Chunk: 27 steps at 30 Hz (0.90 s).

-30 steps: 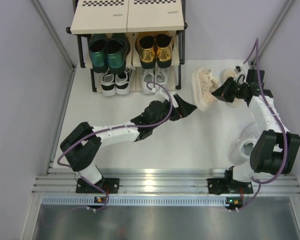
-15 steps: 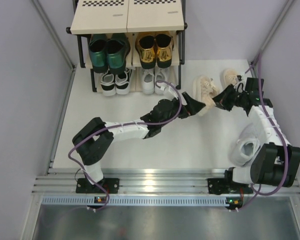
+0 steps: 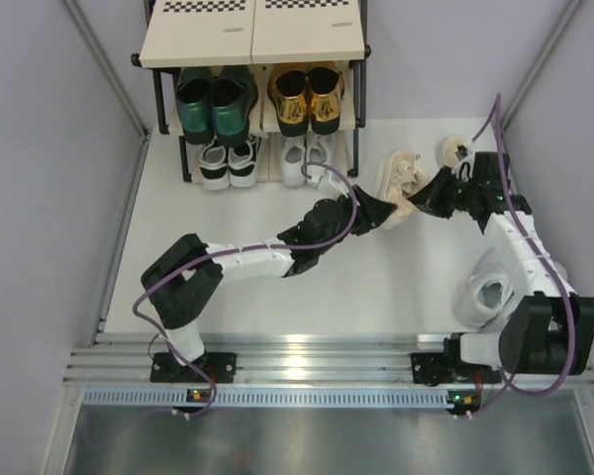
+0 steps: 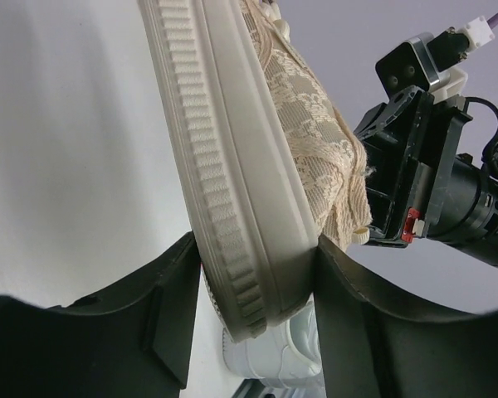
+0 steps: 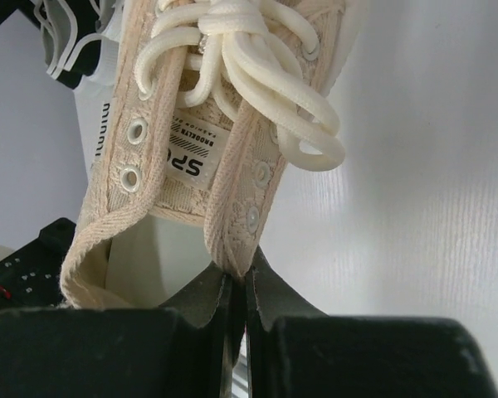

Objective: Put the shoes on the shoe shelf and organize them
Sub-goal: Pick up the shoe at the center of the board, then place the shoe at the shoe shelf.

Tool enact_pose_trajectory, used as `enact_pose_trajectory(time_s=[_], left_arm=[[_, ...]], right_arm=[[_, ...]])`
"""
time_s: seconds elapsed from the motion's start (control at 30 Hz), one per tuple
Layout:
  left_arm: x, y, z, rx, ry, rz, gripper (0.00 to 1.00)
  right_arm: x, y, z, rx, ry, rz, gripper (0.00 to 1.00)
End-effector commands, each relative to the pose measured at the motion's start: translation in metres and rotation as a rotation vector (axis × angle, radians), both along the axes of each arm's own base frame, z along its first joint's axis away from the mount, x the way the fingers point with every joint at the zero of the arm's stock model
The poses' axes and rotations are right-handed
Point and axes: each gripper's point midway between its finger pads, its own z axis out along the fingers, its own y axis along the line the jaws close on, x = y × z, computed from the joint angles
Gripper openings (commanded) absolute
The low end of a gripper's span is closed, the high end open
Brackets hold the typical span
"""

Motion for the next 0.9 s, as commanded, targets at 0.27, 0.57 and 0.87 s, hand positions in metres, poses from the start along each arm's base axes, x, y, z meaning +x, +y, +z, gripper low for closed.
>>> enact_pose_trajectory(time_s=[0.27, 0.57, 0.87], left_arm=[[-0.006, 0.059, 0.034, -0.177, -0.033, 0.007, 0.0], [-0.042, 0.115, 0.073, -0.181, -0.145, -0.084, 0.0], [-0.075, 0.149, 0.157, -0.117, -0.262, -0.131, 0.0]], right_arm=[[-0.036, 0.039, 0.054, -0.094, -0.365, 0.451, 0.68], [-0.053, 0.024, 0.082, -0.214, -0.59, 0.645, 0.82], [-0.001, -0.019, 0.106, -0.393, -0.649, 0.399, 0.83]])
